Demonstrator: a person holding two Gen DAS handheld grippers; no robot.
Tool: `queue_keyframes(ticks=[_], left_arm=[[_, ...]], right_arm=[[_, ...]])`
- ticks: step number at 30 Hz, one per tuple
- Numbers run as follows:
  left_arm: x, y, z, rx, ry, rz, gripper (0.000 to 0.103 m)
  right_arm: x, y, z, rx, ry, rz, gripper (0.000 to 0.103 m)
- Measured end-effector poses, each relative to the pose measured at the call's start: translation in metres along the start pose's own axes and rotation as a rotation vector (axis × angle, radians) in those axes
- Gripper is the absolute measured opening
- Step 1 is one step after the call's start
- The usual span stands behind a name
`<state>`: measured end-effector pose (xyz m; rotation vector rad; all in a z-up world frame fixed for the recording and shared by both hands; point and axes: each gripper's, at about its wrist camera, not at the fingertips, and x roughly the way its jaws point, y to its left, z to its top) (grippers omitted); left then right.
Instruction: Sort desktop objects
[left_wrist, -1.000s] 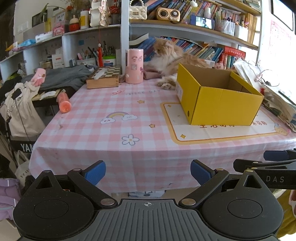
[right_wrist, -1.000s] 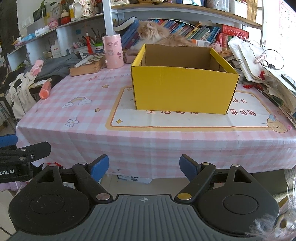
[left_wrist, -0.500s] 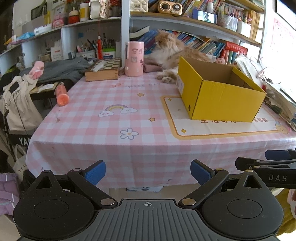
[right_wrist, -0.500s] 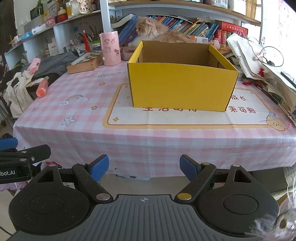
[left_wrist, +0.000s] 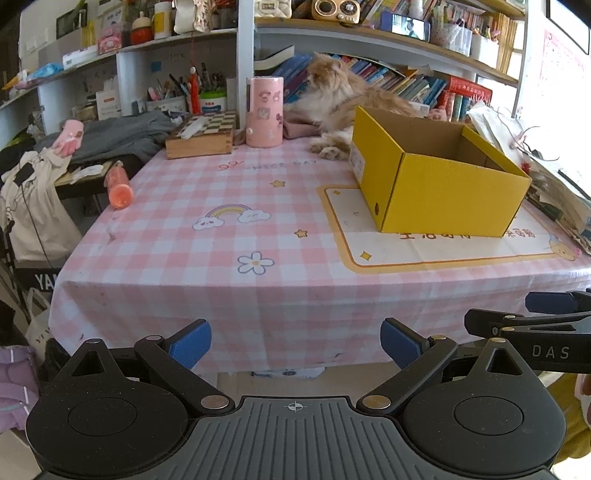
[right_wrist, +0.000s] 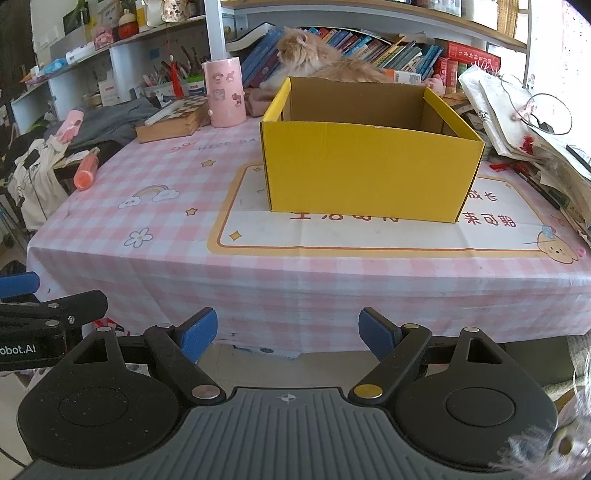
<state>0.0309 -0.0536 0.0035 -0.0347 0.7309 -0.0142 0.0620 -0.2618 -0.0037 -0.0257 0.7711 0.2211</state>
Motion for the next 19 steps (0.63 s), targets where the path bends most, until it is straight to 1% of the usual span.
queue_keyframes(ticks=[10, 19], left_arm=[[0.0025, 0.0047, -0.0007, -0.021, 0.018, -0.015, 0.100], [0.0050, 0.0067, -0.0004, -0.036, 0.024, -0.005, 0.100]], right_arm=[[-0.0001, 0.0003, 0.0000, 0.000, 0.000, -0.001, 0.083], [0.0016, 0.0005, 0.0001, 0.001, 0.003, -0.004, 0.083]])
